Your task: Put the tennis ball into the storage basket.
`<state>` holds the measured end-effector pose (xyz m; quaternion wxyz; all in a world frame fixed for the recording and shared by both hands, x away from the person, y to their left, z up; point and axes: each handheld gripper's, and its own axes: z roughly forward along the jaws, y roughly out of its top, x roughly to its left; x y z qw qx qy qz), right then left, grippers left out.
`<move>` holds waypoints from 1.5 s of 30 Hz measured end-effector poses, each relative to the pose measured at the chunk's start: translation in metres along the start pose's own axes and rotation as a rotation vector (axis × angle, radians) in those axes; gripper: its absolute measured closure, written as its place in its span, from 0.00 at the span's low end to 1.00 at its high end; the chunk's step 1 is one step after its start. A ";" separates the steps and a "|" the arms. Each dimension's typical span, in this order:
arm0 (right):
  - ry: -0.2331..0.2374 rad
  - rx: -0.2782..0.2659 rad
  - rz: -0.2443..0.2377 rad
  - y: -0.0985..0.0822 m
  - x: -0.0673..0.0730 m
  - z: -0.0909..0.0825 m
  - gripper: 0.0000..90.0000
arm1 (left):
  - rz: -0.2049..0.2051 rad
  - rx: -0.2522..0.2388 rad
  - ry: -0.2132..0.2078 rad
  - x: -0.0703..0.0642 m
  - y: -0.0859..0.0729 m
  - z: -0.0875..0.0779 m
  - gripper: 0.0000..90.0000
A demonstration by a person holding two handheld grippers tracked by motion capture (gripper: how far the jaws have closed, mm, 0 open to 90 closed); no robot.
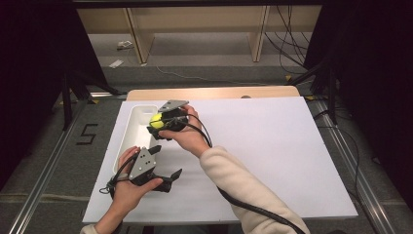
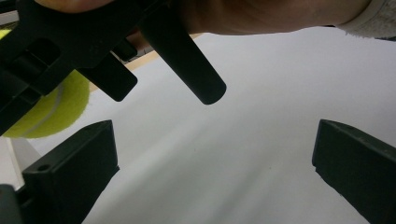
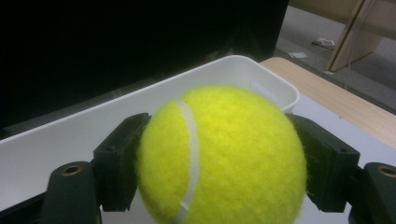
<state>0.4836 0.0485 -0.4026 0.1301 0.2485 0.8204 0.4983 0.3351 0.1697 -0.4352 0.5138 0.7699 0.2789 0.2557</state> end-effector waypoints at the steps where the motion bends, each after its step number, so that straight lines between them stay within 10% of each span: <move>1: 0.000 -0.001 -0.001 0.000 0.000 0.000 0.29 | 0.000 0.000 0.000 0.000 0.000 0.000 0.00; 45: 0.012 0.001 -0.004 0.007 0.005 0.011 0.29 | 0.002 0.009 0.002 0.000 -0.001 0.001 0.00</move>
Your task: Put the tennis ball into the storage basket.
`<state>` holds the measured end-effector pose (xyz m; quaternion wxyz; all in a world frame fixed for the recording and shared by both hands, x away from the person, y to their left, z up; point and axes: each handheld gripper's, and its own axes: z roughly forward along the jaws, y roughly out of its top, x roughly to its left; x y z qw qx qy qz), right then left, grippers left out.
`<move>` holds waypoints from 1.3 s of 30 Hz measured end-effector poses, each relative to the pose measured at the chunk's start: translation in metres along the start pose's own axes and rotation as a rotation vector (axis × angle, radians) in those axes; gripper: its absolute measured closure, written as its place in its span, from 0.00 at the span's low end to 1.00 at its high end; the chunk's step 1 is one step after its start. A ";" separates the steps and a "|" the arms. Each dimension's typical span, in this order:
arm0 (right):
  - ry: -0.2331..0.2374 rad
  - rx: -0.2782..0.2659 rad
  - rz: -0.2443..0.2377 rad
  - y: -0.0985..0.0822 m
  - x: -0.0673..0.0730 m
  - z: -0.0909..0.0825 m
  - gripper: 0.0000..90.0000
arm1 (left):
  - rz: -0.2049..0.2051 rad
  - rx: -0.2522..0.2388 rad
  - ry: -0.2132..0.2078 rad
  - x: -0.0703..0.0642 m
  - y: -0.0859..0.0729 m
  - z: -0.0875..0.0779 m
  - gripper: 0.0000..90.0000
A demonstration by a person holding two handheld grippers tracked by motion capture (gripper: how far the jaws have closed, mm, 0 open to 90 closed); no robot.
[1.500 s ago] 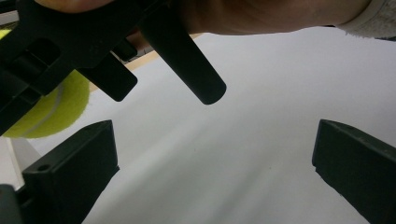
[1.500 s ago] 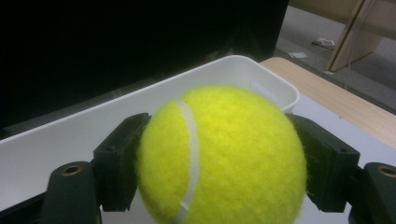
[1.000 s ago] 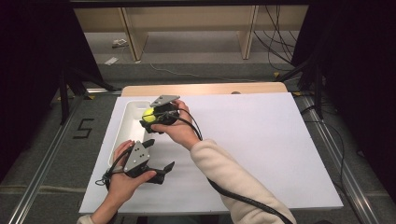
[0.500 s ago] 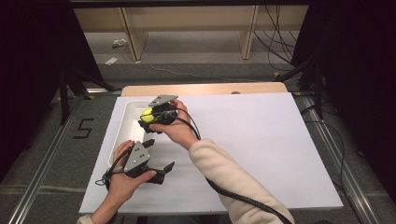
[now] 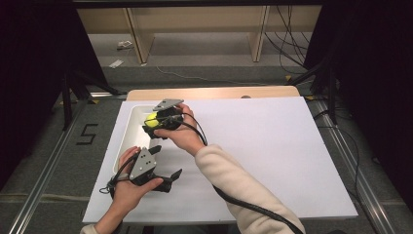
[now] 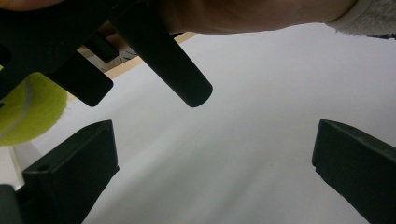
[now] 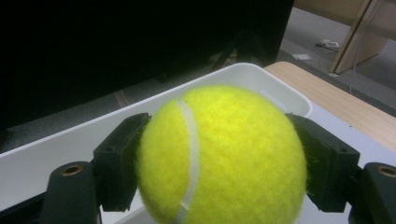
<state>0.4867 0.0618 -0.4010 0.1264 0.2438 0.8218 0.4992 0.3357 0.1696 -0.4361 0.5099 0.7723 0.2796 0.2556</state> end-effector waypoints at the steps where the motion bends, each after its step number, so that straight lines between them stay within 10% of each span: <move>1: 0.001 0.000 0.001 0.000 0.000 0.000 0.29 | 0.000 0.000 0.000 0.000 0.000 0.000 0.00; 39: 0.006 0.002 -0.020 0.013 0.001 0.006 0.29 | 0.003 0.005 0.000 0.000 0.000 0.001 0.00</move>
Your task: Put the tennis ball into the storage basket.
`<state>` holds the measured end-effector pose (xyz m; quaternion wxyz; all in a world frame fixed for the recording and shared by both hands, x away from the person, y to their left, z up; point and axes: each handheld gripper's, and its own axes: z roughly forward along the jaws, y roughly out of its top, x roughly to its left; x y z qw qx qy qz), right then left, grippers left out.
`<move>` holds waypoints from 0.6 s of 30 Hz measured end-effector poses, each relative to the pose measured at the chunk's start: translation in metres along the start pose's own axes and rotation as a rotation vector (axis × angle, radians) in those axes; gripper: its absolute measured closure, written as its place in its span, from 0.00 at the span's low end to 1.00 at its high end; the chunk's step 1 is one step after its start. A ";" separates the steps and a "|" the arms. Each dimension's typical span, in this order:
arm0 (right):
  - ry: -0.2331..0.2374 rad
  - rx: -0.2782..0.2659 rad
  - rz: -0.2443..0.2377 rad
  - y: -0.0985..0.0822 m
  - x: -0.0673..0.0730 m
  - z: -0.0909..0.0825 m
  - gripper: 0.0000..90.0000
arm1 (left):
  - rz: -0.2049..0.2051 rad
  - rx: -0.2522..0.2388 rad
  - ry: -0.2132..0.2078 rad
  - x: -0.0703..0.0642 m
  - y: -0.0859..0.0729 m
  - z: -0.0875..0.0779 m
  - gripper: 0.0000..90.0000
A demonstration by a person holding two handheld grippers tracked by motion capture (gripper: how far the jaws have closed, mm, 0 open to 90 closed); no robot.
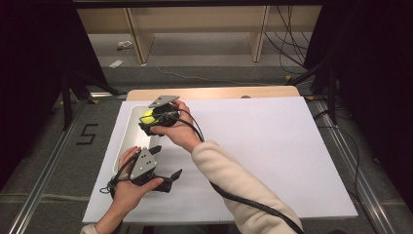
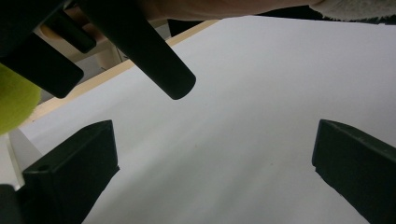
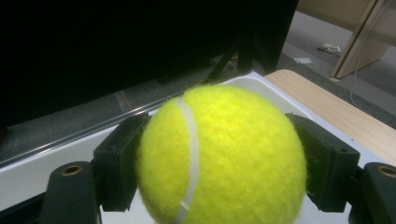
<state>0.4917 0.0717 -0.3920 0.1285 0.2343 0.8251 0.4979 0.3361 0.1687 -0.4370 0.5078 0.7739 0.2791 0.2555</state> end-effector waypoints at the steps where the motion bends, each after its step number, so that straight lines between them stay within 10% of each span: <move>1: 0.001 -0.001 -0.003 0.001 0.000 0.000 0.29 | 0.001 0.000 0.001 0.000 0.000 0.000 0.00; 18: 0.012 0.004 0.002 0.003 0.003 0.008 0.29 | -0.001 0.002 0.001 0.000 0.000 0.000 0.00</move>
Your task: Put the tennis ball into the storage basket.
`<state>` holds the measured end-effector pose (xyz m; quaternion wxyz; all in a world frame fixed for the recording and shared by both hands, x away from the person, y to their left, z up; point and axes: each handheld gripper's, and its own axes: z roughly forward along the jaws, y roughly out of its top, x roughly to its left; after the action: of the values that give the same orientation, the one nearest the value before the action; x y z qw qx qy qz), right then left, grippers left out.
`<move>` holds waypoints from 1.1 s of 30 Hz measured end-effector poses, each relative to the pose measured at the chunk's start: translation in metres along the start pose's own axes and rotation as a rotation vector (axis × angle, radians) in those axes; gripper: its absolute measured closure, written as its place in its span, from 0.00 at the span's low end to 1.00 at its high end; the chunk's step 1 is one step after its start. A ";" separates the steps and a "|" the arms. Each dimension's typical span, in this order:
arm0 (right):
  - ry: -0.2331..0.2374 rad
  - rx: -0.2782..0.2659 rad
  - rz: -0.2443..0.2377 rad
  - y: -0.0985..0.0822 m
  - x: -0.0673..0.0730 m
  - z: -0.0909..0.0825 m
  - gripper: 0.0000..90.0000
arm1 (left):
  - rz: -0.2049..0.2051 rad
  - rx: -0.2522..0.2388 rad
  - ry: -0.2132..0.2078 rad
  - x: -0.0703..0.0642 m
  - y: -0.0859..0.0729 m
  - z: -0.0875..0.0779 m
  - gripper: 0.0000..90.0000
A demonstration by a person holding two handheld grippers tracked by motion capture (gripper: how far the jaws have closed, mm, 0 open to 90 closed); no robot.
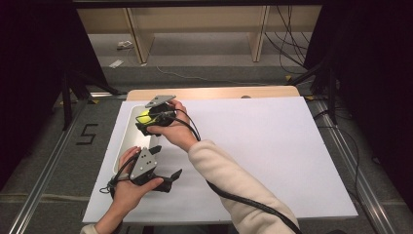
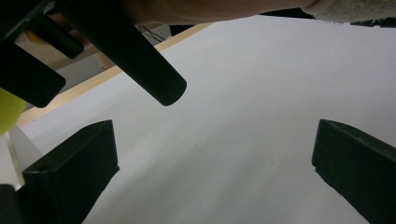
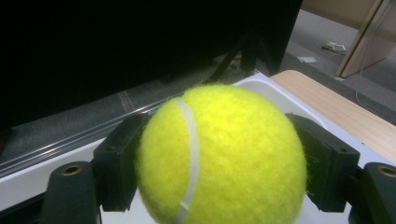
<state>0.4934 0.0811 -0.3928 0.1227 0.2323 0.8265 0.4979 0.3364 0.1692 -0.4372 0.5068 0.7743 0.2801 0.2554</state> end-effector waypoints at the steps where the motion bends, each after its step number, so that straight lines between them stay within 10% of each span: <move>1: 0.000 0.000 -0.001 0.000 0.000 0.000 0.29 | -0.001 0.000 0.000 0.000 0.000 0.000 0.00; 33: 0.005 0.013 -0.003 0.002 0.003 0.008 0.29 | 0.001 0.006 -0.003 0.000 -0.001 0.001 0.00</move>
<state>0.4948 0.0892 -0.3951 0.1198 0.2307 0.8304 0.4929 0.3367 0.1691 -0.4381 0.5047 0.7763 0.2798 0.2537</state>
